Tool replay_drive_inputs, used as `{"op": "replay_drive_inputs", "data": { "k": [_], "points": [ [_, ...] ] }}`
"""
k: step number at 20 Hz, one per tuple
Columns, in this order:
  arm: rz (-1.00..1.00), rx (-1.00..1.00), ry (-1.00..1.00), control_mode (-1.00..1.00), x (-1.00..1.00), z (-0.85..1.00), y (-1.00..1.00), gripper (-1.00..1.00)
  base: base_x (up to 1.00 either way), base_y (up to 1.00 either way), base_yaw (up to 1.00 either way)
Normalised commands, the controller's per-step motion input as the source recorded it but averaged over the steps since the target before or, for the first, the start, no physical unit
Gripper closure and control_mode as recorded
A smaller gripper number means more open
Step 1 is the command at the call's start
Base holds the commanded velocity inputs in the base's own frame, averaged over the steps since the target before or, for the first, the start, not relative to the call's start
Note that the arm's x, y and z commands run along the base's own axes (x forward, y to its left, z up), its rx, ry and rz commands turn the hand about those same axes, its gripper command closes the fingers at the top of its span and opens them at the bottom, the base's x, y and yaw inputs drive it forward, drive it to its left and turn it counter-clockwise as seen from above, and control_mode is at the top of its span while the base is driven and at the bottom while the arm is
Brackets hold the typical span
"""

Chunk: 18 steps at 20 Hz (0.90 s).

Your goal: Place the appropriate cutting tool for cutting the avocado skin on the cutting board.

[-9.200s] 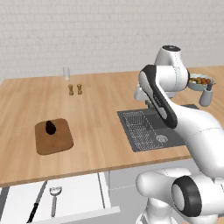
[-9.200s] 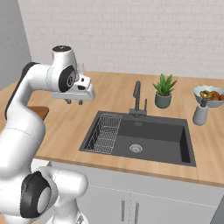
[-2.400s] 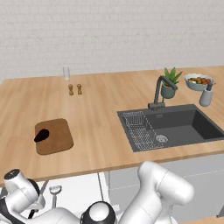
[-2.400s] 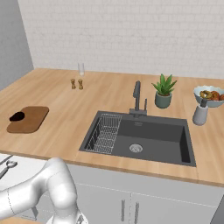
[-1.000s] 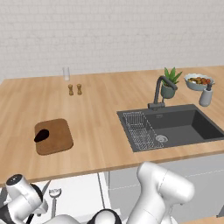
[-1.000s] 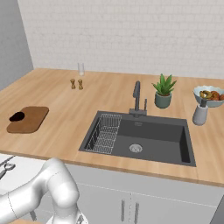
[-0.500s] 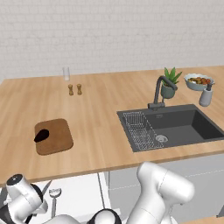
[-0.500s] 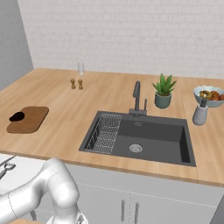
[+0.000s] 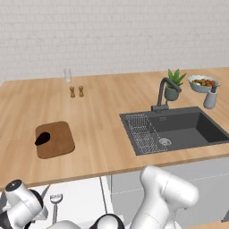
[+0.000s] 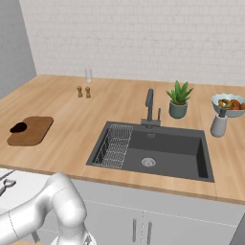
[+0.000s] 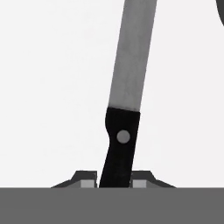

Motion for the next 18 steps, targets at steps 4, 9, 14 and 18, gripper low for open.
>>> {"op": "replay_drive_inputs", "data": {
  "k": [4,9,14,18],
  "points": [
    [0.00,0.00,0.00,-1.00,-0.11,0.04,-0.01,1.00,0.00,0.00,0.00],
    [0.00,0.01,0.00,-1.00,-0.01,0.30,-0.01,1.00,0.00,0.00,0.00],
    [-0.02,0.03,0.00,-1.00,0.00,0.37,0.00,1.00,0.00,0.00,0.00],
    [-0.09,0.05,0.03,-1.00,-0.13,0.25,-0.02,1.00,0.00,0.00,0.00]
  ]
}}
